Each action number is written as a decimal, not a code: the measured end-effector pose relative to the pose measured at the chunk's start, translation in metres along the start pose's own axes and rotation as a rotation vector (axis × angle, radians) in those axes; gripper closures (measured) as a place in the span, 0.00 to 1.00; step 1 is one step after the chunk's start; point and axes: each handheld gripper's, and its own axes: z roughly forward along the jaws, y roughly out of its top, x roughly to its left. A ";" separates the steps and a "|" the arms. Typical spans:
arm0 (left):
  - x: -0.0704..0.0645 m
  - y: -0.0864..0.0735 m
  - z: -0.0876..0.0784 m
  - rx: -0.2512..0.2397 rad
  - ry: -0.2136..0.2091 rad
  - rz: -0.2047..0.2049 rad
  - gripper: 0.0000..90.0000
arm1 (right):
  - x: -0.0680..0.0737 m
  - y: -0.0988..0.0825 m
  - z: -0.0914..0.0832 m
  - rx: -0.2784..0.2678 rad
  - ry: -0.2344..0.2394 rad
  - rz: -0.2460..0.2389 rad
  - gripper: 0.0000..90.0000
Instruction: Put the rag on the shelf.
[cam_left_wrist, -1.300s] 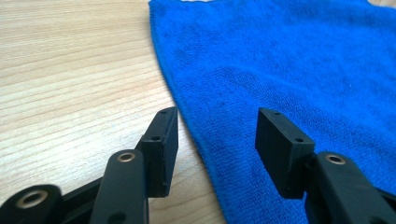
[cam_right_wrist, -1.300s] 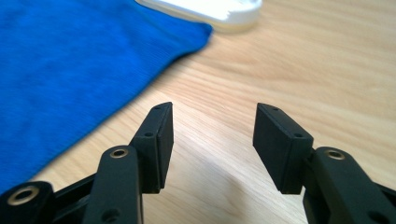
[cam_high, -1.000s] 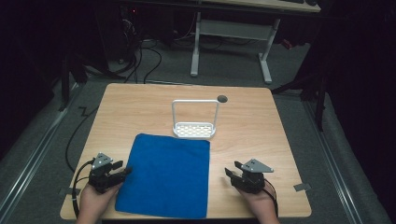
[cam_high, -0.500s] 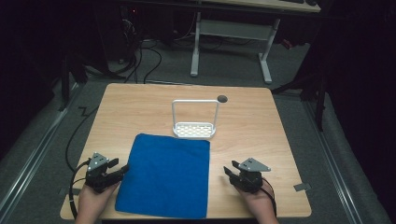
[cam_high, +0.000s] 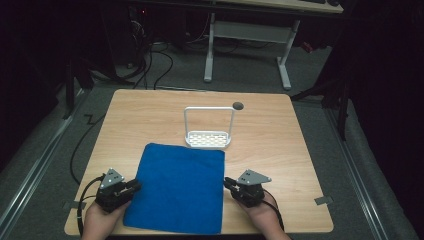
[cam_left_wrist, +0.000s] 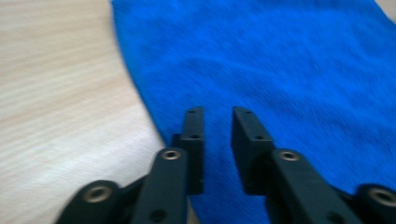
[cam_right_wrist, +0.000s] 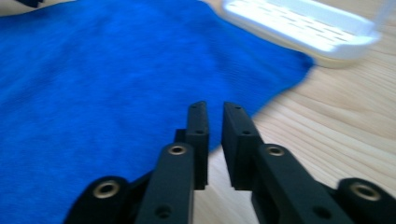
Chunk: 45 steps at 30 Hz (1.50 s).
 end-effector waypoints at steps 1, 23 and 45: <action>-0.003 0.000 0.002 0.021 0.001 0.019 0.90 | 0.002 0.001 0.002 0.007 0.010 -0.008 0.97; -0.013 -0.006 0.007 0.061 -0.058 0.068 0.94 | 0.006 0.001 0.027 0.143 0.090 -0.046 1.00; -0.053 0.012 0.031 0.123 -0.249 0.183 0.91 | -0.015 -0.027 -0.013 0.145 0.012 0.043 1.00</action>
